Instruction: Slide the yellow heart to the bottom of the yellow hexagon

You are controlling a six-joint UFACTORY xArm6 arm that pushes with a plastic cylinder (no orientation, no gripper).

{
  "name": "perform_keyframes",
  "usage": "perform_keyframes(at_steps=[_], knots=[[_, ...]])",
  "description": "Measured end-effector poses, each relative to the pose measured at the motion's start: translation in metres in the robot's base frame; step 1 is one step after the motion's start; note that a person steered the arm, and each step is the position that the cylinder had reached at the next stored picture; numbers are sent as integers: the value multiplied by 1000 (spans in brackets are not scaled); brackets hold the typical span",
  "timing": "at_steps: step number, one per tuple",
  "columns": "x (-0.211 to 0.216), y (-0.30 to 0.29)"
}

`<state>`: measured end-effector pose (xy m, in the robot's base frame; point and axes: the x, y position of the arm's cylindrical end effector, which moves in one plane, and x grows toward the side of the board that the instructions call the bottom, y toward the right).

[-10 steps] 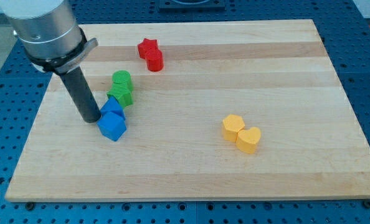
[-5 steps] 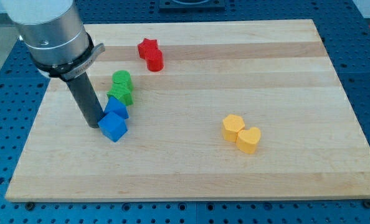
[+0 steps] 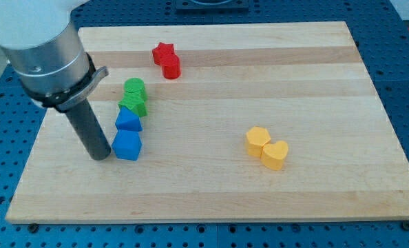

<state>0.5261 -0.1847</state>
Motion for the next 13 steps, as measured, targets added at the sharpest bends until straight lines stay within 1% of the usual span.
perform_keyframes(at_steps=[1,2,5,7,9,11,13], knots=[[25,-1],[32,11],[29,34],[17,35],[10,52],[8,55],[54,61]])
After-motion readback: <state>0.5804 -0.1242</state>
